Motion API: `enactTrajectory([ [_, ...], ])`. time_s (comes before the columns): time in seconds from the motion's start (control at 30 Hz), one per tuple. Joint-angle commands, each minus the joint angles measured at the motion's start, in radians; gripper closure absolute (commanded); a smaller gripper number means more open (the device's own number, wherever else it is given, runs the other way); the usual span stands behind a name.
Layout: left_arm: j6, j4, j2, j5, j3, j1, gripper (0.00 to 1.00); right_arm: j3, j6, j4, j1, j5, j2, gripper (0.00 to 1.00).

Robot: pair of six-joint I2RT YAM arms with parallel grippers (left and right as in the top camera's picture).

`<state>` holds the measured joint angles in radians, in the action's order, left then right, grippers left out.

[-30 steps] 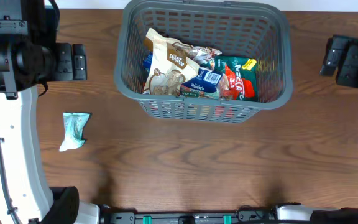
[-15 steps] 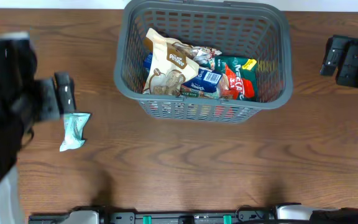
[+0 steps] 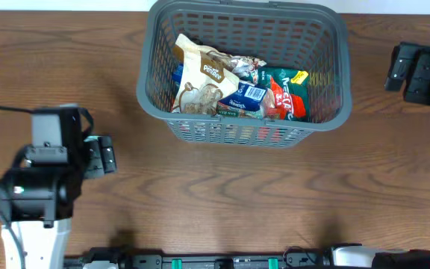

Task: Pack container
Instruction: 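Grasp the mint-green wipes packet with the left gripper and lift it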

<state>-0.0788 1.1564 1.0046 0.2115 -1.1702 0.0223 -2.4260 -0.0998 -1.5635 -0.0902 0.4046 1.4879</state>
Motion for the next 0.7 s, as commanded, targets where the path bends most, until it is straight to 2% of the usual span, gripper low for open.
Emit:
enactTrajectory([
  [0.0, 0.011, -0.103, -0.024, 0.014, 0.203, 0.0, 0.02, -0.005, -0.016, -0.002, 0.005, 0.014, 0.003, 0.01],
  [0.1, 0.111, -0.288, -0.008, 0.011, 0.34, 0.001, 0.01, -0.005, -0.016, -0.002, 0.005, 0.014, 0.003, 0.01],
  [0.2, 0.199, -0.373, 0.034, 0.01, 0.372, -0.005, 0.01, -0.005, -0.016, -0.002, 0.005, 0.014, 0.003, 0.01],
  [0.4, 0.358, -0.378, 0.177, 0.009, 0.372, -0.057, 0.02, -0.005, -0.016, -0.002, 0.005, 0.014, 0.003, 0.01],
  [0.67, 0.359, -0.376, 0.27, -0.078, 0.372, -0.189, 0.01, -0.005, -0.016, -0.002, 0.005, 0.014, 0.003, 0.01],
])
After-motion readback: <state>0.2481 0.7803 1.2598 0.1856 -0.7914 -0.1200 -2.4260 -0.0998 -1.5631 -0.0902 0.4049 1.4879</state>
